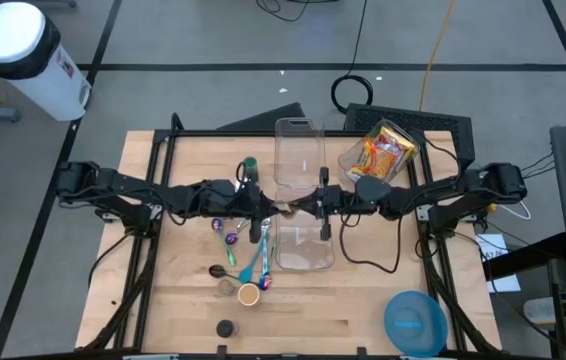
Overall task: Pick & Place Food Item
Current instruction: Put the orange spice pack into the top left transparent bin
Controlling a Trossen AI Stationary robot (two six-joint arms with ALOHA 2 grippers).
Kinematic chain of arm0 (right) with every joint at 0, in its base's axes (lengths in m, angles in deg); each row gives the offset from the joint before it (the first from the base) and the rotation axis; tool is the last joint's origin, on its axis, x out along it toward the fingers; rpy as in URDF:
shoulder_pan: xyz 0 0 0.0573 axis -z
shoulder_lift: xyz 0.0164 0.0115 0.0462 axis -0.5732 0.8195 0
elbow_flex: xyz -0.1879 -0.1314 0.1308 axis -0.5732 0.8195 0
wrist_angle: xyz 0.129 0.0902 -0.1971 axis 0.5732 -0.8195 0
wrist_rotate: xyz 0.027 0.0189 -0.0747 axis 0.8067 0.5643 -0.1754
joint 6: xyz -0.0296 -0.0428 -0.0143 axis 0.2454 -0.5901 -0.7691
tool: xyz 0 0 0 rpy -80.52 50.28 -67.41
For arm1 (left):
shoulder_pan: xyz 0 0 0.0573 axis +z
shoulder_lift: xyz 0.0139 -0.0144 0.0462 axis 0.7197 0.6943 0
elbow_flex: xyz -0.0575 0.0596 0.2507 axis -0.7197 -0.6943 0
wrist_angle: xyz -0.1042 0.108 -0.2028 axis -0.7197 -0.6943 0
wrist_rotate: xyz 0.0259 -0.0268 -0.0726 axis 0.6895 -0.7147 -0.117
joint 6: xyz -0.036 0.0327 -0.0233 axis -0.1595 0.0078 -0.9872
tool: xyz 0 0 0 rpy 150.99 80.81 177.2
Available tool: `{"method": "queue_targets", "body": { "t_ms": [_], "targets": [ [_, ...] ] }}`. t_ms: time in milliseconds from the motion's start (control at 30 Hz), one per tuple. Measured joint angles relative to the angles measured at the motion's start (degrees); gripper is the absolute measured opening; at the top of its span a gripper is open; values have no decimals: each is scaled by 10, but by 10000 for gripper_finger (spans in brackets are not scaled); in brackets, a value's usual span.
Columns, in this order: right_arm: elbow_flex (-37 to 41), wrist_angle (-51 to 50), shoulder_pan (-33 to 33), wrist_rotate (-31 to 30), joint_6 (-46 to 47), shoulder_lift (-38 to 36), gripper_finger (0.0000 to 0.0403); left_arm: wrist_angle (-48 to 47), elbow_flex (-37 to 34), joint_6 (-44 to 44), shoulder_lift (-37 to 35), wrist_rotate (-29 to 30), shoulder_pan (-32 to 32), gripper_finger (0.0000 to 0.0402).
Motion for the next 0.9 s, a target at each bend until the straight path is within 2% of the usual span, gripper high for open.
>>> {"method": "queue_targets", "body": {
  "t_ms": [100,267,367,500,667,900],
  "targets": [
    [-43,-150,0,-7,0,-34,34,-15,1,-8,-1,0,4,25],
    [-176,-423,0,-63,1,-64,130,-32,1,-19,-2,-2,16,12],
    [-273,-556,0,-85,7,-58,193,-42,1,-27,-2,-2,23,15],
    [-375,-670,0,-75,19,-17,252,-52,1,-30,-2,-3,26,14],
    [-443,-710,1,-52,4,42,270,-52,2,-40,0,-2,30,11],
    [-451,-722,14,-32,-29,98,251,-61,2,-42,0,-2,29,11]
  ]
}}
